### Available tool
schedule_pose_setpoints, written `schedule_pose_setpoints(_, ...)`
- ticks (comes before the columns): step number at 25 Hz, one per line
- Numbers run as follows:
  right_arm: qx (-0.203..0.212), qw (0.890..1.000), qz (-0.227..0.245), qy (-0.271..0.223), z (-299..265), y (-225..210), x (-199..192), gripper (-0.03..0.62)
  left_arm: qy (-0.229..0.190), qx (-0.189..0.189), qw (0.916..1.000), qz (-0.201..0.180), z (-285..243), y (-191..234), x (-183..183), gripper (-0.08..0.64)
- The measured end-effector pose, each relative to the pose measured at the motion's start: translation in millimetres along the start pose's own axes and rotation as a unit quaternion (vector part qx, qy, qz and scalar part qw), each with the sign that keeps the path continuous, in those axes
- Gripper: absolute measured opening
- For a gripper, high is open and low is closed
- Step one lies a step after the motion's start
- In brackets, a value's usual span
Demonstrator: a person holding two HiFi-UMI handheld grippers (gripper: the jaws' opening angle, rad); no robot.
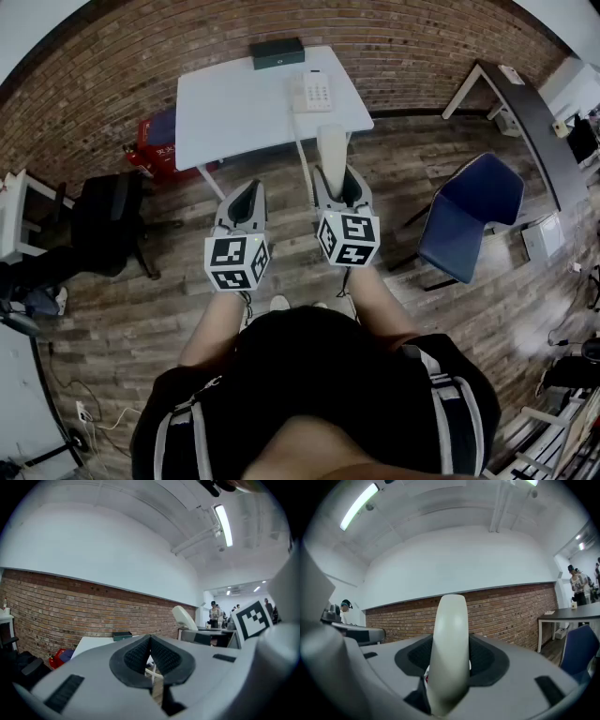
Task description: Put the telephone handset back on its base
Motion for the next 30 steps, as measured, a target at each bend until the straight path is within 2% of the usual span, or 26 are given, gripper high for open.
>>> schedule_pose_setpoints(6,-0.001,1.0,0.005,-0.002,0.2,6.9,2.2,0.201,0.004,-0.002,1.0,0.003,4.8,2.7,-0.2,0.002)
schedule_pose_setpoints(10,0.004,1.0,-0.015,-0.016,-2.9,9.6,4.5,0.202,0.007,-0.004,1.0,-0.001,3.8,4.2,-2.1,0.002)
schedule_pose_setpoints(15,0.009,1.0,-0.015,-0.015,-9.3,16.9,3.5,0.202,0.013,-0.004,0.9999,0.004,1.1,12.4,-4.9,0.002)
schedule_pose_setpoints(25,-0.008,1.0,-0.018,-0.001,-24.4,23.3,-1.7,0.202,0.013,-0.033,0.9989,0.032,-14.6,30.8,-3.4,0.002)
schedule_pose_setpoints(30,-0.02,1.0,-0.021,0.001,-29.3,30.7,-4.8,0.202,0.011,-0.044,0.9985,0.032,-16.4,44.0,-4.4,0.002)
Point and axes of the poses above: the fingertips, and each gripper's own axes: z backward along the fingers, y to its left, x out of its top, the point moved 2 cm from there along z, backward along the fingers, and after that the axes turned 3 degrees about x, right-handed, at the moved point
